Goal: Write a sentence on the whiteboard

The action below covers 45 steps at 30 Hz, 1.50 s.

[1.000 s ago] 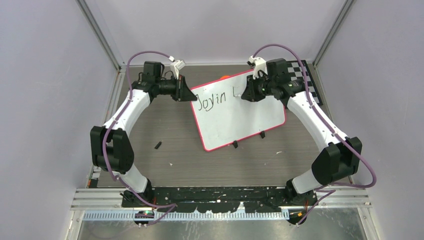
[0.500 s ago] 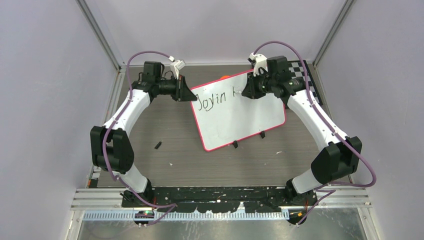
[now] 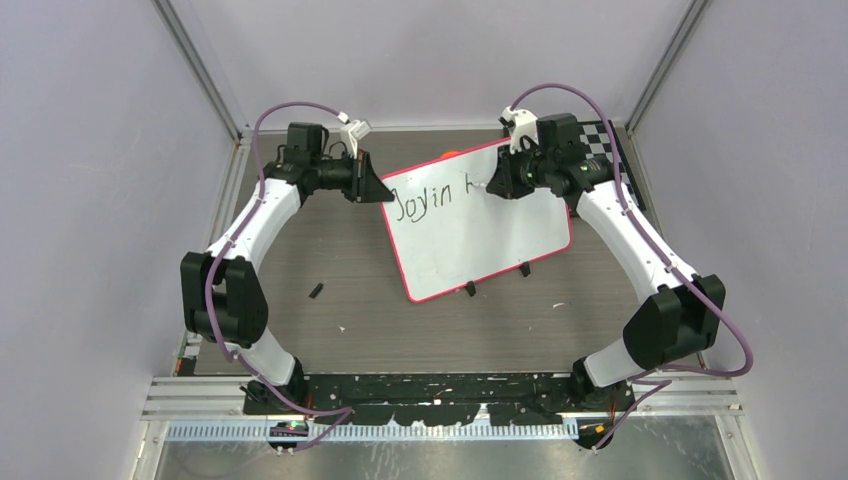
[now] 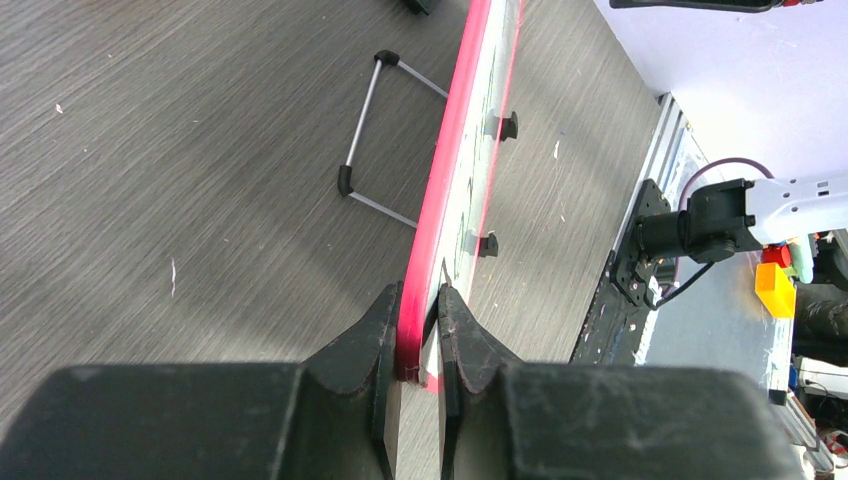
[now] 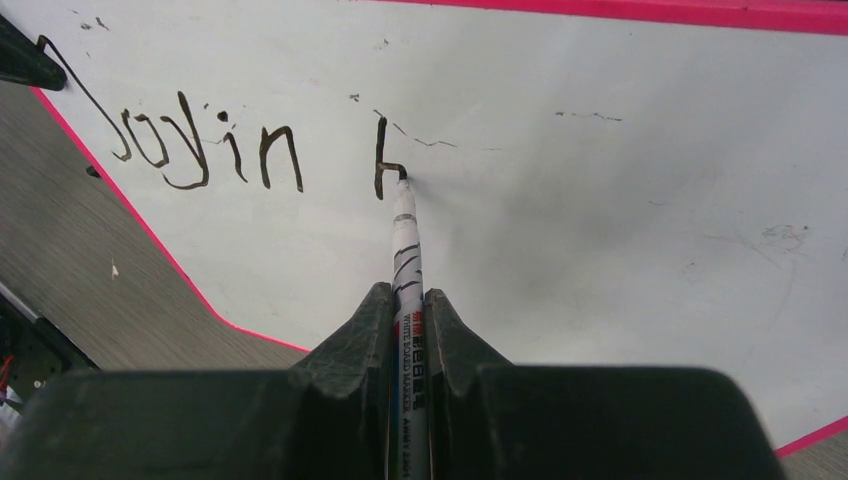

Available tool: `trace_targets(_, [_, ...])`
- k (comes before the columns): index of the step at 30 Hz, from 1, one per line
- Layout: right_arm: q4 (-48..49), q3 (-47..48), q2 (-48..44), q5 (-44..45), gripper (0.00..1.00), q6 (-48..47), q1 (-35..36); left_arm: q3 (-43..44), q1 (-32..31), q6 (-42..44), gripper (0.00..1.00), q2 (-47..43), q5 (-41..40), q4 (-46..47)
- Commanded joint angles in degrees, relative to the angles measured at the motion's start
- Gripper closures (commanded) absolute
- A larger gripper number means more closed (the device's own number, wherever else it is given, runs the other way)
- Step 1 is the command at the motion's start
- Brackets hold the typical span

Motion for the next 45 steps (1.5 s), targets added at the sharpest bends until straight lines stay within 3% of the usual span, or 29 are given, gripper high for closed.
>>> trace_targets(1, [1.6, -1.6, -1.2, 2.5, 1.00, -0.4, -0.5, 0.8, -1.5, 3.6, 1.00, -0.1, -3.6, -2.0])
trace_targets(22, [0.8, 0.1, -0.6, 2.1, 1.00, 0.1, 3.9, 1.6, -1.6, 4.7, 1.00, 0.0, -3.7, -2.9])
trace_targets(27, [0.0, 1.0, -2.1, -1.8, 1.00, 0.3, 3.8, 2.5, -1.6, 6.8, 1.00, 0.9, -3.7, -4.5])
trace_targets(35, [-1.8, 2.5, -3.9, -7.5, 1.00, 0.5, 0.3, 5.4, -1.6, 9.6, 1.00, 3.2, -3.4, -7.7])
trace_targets(45, [-2.0, 2.5, -3.5, -7.9, 1.00, -0.6, -3.7, 6.8, -1.8, 10.5, 1.00, 4.2, -3.4, -9.2])
